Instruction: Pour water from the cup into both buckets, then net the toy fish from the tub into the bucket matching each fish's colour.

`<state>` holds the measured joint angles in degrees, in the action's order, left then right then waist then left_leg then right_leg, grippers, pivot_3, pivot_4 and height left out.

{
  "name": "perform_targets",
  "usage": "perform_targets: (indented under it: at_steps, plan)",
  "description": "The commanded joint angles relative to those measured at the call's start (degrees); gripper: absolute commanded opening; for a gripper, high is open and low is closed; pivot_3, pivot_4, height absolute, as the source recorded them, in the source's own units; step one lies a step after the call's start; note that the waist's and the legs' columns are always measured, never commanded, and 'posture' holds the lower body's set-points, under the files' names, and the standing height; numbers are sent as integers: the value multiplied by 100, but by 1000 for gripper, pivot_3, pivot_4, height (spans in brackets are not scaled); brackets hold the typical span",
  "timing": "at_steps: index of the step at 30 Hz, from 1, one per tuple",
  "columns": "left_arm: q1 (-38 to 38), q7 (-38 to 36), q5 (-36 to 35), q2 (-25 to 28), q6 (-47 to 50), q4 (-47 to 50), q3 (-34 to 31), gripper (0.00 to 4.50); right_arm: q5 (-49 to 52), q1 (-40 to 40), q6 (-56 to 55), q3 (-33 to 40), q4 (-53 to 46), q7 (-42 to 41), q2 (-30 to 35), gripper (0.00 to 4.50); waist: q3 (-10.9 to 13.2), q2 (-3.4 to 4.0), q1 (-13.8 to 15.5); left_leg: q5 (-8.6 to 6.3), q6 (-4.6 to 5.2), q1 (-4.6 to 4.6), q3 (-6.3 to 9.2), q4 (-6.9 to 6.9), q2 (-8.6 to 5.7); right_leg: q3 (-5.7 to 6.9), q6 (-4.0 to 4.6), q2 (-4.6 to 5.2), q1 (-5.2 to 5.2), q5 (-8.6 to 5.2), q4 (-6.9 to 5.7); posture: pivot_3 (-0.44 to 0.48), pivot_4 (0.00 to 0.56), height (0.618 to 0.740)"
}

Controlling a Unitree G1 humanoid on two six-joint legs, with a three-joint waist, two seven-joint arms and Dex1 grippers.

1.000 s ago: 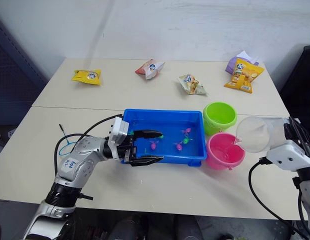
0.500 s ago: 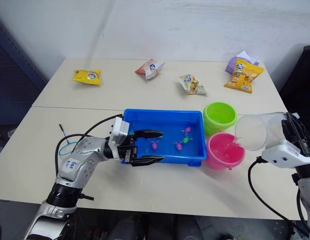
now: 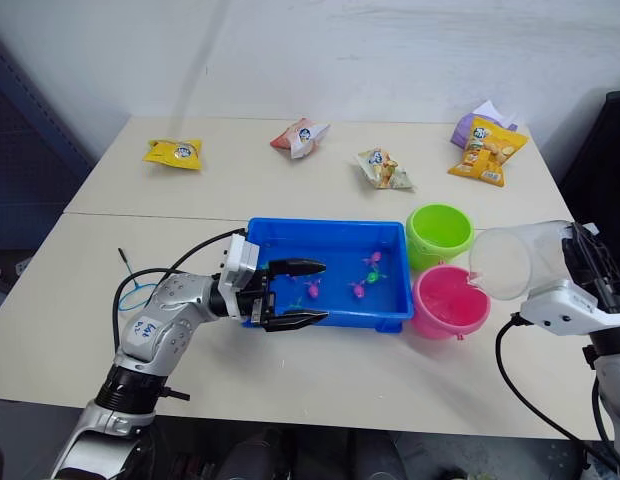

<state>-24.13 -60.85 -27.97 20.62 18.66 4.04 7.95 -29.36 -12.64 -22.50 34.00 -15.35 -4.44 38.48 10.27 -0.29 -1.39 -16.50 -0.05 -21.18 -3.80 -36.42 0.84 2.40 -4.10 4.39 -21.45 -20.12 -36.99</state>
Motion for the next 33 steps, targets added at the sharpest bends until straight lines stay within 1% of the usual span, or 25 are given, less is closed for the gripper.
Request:
perform_targets:
  at_steps: [1, 6, 13, 15, 17, 21, 24, 27, 29, 33]
  plan:
    - [-54, -18, -10, -26, -104, 117, -12, 4500, -5, 21, 1, 166, -190, 165, 28, 60, 0, 0, 1, 0, 0, 0, 0, 0, 0, 0, 0, 0, 0, 0, 0, 0, 150, 738]
    - [-71, 3, -26, -29, -84, 153, -31, 4500, 132, -71, 112, 143, -141, 172, -154, 60, 0, 0, 2, 0, 0, 0, 0, -1, 0, 0, 0, 0, 0, 0, 0, 0, 150, 738]
    - [-75, 3, -143, 41, 9, 286, -141, 4500, 976, -139, 421, 38, -147, -149, -519, 60, 0, 0, -8, 0, 0, 1, 0, -1, 1, 0, 0, 0, 1, 0, -2, 0, 150, 738]
    - [-58, 15, -215, 76, 54, 339, -222, 4500, 1338, -149, 641, 63, -239, -274, -665, 60, 0, 0, -7, 1, 1, 1, 0, -1, 1, -1, 0, 0, 1, 0, -3, 0, 150, 738]
    - [-54, 48, -282, 143, 104, 353, -344, 4500, 2013, -92, 909, 49, -338, -492, -853, 60, 0, 0, -9, 1, 1, 0, 1, -1, 1, -1, 0, 1, 1, 0, -4, 0, 150, 738]
    - [-136, 51, -286, 348, 170, 202, -591, 4500, 3169, 258, 1609, 121, -515, -676, -1142, 60, 0, 1, -27, 1, 2, 1, 1, -2, 4, -1, 0, 1, 1, 0, -8, 0, 150, 738]
    - [-312, 90, -356, 457, 223, 33, -836, 4500, 3537, 695, 2199, 209, -412, -709, -976, 60, 0, 0, -15, 2, 5, 3, 1, -6, 3, -2, 0, 3, 1, 0, -13, 0, 150, 738]
    - [-518, 151, -365, 565, 253, -204, -1055, 4500, 3486, 1178, 2720, 140, -74, -749, -593, 60, 0, 0, -16, 1, 7, 1, 2, -10, 1, -1, 0, 4, 0, 0, -16, 0, 150, 738]
    - [-669, 196, -368, 608, 278, -387, -1179, 4500, 3254, 1496, 2749, -26, 243, -733, -300, 60, 0, -1, -5, 0, 10, -1, 4, -12, 0, 3, 0, 5, 0, 0, -14, 0, 150, 738]
    - [-927, 339, -323, 593, 220, -656, -1348, 4500, 2408, 2072, 2032, -640, 1042, -696, 428, 60, 3, -5, -11, 0, 12, -6, 1, -12, -1, 2, 0, 5, -5, 0, -13, 0, 150, 738]
